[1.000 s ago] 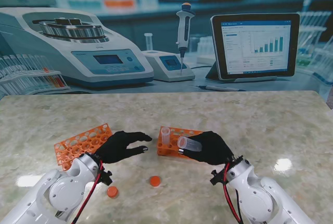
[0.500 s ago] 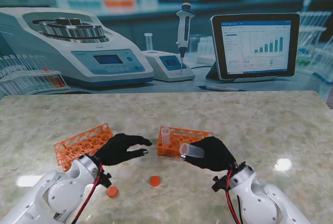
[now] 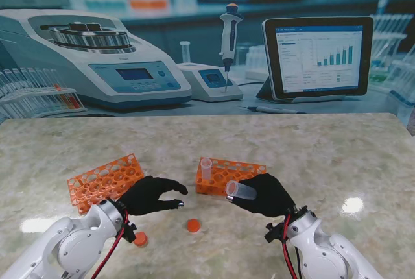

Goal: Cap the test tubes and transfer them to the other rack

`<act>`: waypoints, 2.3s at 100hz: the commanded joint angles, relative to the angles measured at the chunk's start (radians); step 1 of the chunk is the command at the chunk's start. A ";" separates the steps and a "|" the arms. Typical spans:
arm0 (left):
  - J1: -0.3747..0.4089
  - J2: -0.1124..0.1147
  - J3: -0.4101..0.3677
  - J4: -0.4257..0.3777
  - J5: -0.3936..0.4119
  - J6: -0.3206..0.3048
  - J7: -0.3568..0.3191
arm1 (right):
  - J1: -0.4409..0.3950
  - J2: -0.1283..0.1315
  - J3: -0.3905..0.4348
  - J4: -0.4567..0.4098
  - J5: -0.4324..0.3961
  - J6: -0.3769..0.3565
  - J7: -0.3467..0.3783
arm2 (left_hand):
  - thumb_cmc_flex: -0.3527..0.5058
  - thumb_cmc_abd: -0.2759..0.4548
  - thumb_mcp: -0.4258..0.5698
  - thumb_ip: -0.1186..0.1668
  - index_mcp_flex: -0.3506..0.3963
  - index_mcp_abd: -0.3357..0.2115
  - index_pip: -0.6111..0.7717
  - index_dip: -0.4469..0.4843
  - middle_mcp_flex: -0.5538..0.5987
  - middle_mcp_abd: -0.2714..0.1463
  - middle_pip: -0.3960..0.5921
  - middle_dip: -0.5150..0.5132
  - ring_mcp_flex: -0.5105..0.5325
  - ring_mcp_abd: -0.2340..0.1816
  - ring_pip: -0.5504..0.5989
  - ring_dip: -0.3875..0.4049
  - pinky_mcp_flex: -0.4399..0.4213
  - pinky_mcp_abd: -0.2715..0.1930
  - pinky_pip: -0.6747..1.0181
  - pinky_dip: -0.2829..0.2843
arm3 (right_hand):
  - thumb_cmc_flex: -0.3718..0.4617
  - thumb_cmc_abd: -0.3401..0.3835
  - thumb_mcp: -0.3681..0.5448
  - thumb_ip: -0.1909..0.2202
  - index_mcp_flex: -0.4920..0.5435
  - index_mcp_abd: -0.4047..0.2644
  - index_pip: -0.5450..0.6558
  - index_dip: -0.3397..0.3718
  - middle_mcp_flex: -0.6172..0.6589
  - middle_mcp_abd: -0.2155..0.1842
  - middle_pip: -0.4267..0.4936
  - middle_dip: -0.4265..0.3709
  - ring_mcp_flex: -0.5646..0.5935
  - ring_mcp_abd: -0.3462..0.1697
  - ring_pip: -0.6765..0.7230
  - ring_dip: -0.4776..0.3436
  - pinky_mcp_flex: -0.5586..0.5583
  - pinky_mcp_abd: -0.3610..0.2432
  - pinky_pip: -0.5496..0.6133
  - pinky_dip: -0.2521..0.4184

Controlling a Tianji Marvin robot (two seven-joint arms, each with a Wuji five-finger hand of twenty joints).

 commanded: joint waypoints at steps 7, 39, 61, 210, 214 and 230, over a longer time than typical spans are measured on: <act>0.011 0.005 0.002 0.000 0.020 -0.007 -0.008 | -0.007 -0.002 0.001 0.002 0.002 0.005 0.010 | 0.058 -0.046 0.004 0.024 -0.031 0.012 -0.003 -0.001 -0.028 -0.035 0.003 0.016 0.029 -0.033 0.014 0.021 0.014 -0.030 0.067 0.046 | -0.002 0.040 0.067 0.028 0.091 0.019 0.035 -0.006 0.055 -0.027 0.010 0.016 0.016 -0.130 0.150 0.064 0.029 -0.038 0.098 0.015; -0.012 0.009 0.048 0.006 0.031 -0.001 -0.019 | -0.004 -0.001 0.003 0.003 0.010 0.003 0.019 | 0.089 -0.139 0.026 0.032 -0.019 0.009 -0.023 -0.033 -0.052 -0.045 -0.001 0.007 0.015 -0.047 0.004 0.021 0.018 -0.039 0.082 0.042 | 0.002 0.028 0.071 0.023 0.094 0.031 0.034 -0.009 0.053 -0.026 0.007 0.015 0.016 -0.119 0.147 0.061 0.027 -0.032 0.092 0.012; -0.053 0.013 0.104 0.029 0.025 0.004 -0.035 | -0.002 0.000 0.003 0.004 0.017 0.002 0.027 | 0.005 -0.219 0.244 0.002 -0.012 -0.005 -0.027 -0.081 -0.073 -0.044 0.002 0.007 0.001 -0.054 0.030 0.056 0.036 -0.078 0.193 0.093 | 0.005 0.018 0.078 0.023 0.099 0.045 0.030 -0.010 0.051 -0.025 0.005 0.015 0.016 -0.112 0.144 0.059 0.027 -0.027 0.089 0.011; -0.212 0.032 0.287 0.170 0.055 -0.014 -0.091 | -0.007 0.002 0.008 0.000 0.027 -0.003 0.041 | -0.085 -0.248 0.297 -0.018 0.000 -0.090 -0.005 -0.084 -0.146 -0.038 -0.026 0.015 -0.130 -0.068 0.016 0.112 -0.122 -0.074 0.056 0.111 | 0.014 0.028 0.062 0.016 0.097 0.048 0.027 -0.005 0.038 -0.019 0.008 0.012 0.015 -0.096 0.142 0.053 0.025 -0.015 0.079 0.009; -0.212 0.033 0.285 0.168 0.056 -0.016 -0.094 | -0.007 0.001 0.008 0.000 0.027 -0.003 0.041 | -0.086 -0.251 0.296 -0.017 0.001 -0.095 -0.001 -0.081 -0.143 -0.041 -0.026 0.015 -0.129 -0.069 0.017 0.114 -0.124 -0.074 0.052 0.112 | 0.014 0.028 0.062 0.016 0.097 0.048 0.027 -0.005 0.038 -0.018 0.008 0.012 0.015 -0.096 0.142 0.053 0.025 -0.015 0.079 0.009; -0.206 0.039 0.280 0.156 0.078 -0.028 -0.109 | -0.006 0.001 0.007 0.001 0.027 -0.003 0.041 | -0.086 -0.263 0.300 -0.016 0.005 -0.095 0.012 -0.071 -0.141 -0.040 -0.026 0.016 -0.128 -0.070 0.021 0.119 -0.122 -0.075 0.050 0.119 | 0.015 0.029 0.061 0.015 0.096 0.049 0.027 -0.005 0.037 -0.018 0.007 0.011 0.015 -0.095 0.141 0.053 0.024 -0.013 0.078 0.009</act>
